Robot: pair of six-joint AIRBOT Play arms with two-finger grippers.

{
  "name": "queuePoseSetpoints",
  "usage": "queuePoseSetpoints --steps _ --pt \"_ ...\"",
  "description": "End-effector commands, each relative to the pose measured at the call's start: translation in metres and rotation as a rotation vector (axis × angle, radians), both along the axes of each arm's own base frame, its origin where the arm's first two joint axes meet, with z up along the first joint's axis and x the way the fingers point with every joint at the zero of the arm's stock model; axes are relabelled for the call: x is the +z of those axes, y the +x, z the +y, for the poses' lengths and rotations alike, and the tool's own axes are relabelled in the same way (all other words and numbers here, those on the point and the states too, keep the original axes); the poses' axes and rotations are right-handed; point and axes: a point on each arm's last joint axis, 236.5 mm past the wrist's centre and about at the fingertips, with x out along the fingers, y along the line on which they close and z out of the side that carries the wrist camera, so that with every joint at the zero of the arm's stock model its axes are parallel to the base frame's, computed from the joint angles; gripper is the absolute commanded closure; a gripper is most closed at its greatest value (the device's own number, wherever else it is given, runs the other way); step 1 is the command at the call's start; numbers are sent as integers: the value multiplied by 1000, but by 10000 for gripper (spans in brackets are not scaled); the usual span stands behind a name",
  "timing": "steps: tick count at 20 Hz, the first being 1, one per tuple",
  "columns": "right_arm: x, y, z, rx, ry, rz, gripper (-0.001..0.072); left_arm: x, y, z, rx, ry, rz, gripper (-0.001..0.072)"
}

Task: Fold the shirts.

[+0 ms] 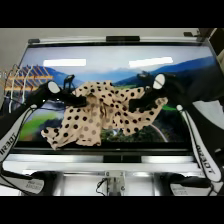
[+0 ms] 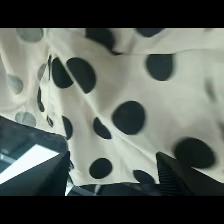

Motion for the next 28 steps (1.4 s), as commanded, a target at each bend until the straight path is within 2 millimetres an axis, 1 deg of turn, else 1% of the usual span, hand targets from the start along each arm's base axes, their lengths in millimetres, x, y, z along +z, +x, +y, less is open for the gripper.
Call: queuePoseSetpoints --steps 1,3,5,8,9,10,11,12,13,14,15,16,17,18,19,20,21,22,23,24,25,26,27,28 --pt "-35 -16 31 80 -3 62 49 9 2 1 -64 11 -51 659" --pt "-47 -25 42 101 0 99 49 18 4 1 -66 9 -75 659" --pt "-57 -31 47 123 -12 120 50 25 5 1 -71 7 -93 658" --pt "-69 -41 56 140 -17 157 53 30 6 1 -72 5 -104 658" --pt "-70 -43 59 142 -12 164 141 32 6 0 -71 2 -107 658" --pt "-71 -44 61 142 -16 160 321 33 7 0 -70 2 -110 659" --pt "-72 -40 60 121 -22 151 434 34 7 0 -71 1 -112 659" --pt "-72 -36 62 92 -18 141 481 35 8 -1 -70 0 -115 659" --pt "-71 -32 64 77 -11 130 592 36 9 -1 -71 0 -118 659" --pt "-69 -30 65 75 -7 123 659 38 9 -1 -72 -1 -120 659" --pt "-63 -28 65 86 -9 113 659 42 9 -1 -79 -2 -121 659" --pt "-52 -22 64 107 -13 85 659 50 11 -1 -86 -5 -128 659" --pt "-33 -13 61 135 -22 34 659 64 13 -2 -116 -4 -159 659" --pt "-10 0 57 154 -39 -34 659 87 19 -2 -144 -2 -216 660" --pt "24 17 52 166 -58 -139 659 118 27 0 -148 0 -287 661" --pt "61 33 46 170 -76 -249 660 156 33 2 -148 -3 -366 660" --pt "110 49 40 165 -82 -384 659 204 37 4 -147 -4 -469 660" --pt "161 58 34 161 -77 -516 660 254 35 7 -143 -12 -573 660" --pt "221 62 26 141 -65 -661 660 312 28 11 -138 -21 -693 660" --pt "281 58 14 109 -50 -802 660 371 12 15 -132 -29 -821 660" --pt "335 48 1 70 -31 -927 660 423 -7 21 -123 -37 -937 661" --pt "387 32 -15 17 -1 -1049 660 471 -32 25 -117 -45 -1051 660" --pt "430 14 -30 -32 35 -1149 660 516 -62 31 -106 -52 -1160 661" --pt "464 -7 -43 -76 78 -1237 660 552 -92 36 -89 -69 -1247 661"
